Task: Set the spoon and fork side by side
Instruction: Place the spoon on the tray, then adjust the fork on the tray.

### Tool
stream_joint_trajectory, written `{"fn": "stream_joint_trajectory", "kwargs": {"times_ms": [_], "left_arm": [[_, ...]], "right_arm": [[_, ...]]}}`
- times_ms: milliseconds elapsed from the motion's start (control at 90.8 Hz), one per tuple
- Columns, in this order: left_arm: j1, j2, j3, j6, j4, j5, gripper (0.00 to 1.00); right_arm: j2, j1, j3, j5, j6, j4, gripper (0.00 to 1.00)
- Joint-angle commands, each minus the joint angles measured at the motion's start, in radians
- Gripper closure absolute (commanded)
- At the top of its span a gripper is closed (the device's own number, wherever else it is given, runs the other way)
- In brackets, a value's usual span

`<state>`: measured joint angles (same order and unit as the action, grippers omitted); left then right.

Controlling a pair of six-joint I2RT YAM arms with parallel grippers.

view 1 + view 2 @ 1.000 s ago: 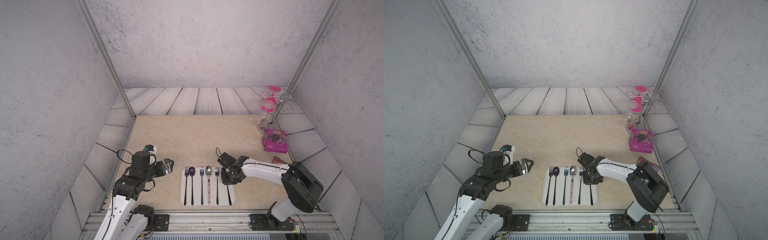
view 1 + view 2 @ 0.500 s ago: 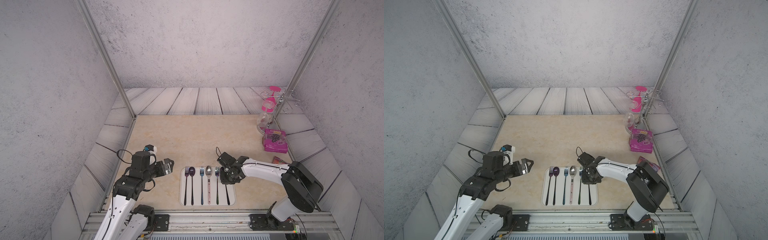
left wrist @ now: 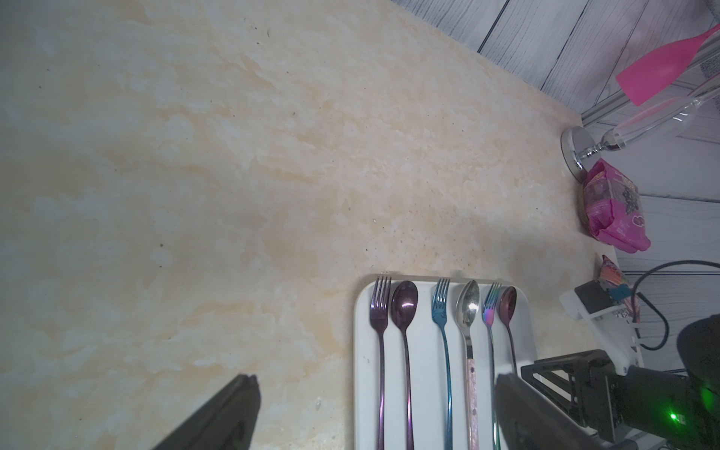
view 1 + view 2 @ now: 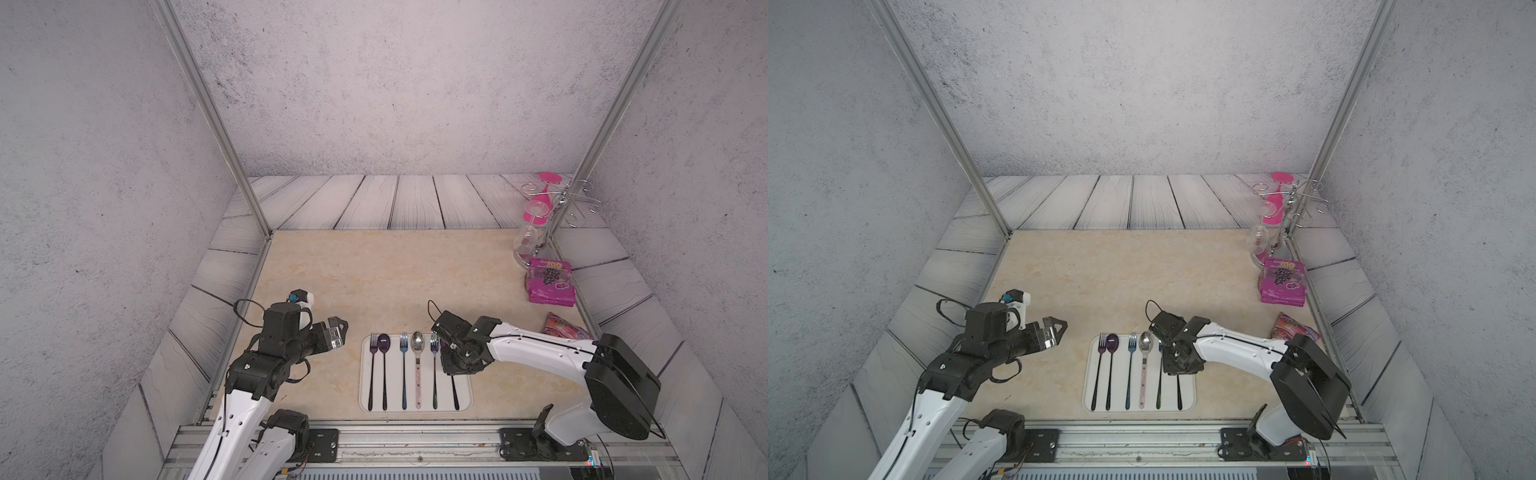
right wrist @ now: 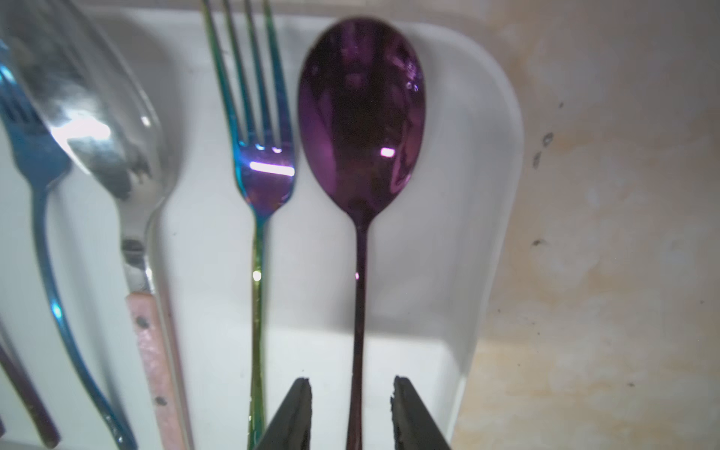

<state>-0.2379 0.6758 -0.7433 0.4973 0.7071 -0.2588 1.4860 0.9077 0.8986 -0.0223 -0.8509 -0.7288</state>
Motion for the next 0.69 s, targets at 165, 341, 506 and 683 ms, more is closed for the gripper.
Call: {"fn": "stream_joint_trajectory", "kwargs": {"times_ms": [165, 341, 506, 683], "left_arm": [[-0.005, -0.002, 0.001, -0.005, -0.002, -0.008, 0.01], [-0.005, -0.003, -0.002, -0.007, 0.000, -0.008, 0.01], [-0.005, -0.002, -0.001, -0.006, 0.000, -0.008, 0.01], [-0.005, -0.001, -0.001, -0.006, -0.001, -0.009, 0.01]], "right_arm": [[0.098, 0.066, 0.062, 0.020, -0.027, 0.029, 0.64], [0.154, 0.069, 0.077, 0.051, -0.025, 0.080, 0.66], [0.180, 0.069, 0.070, 0.048, -0.029, 0.089, 0.70], [0.189, 0.069, 0.052, 0.047, -0.035, 0.092, 0.75]]}}
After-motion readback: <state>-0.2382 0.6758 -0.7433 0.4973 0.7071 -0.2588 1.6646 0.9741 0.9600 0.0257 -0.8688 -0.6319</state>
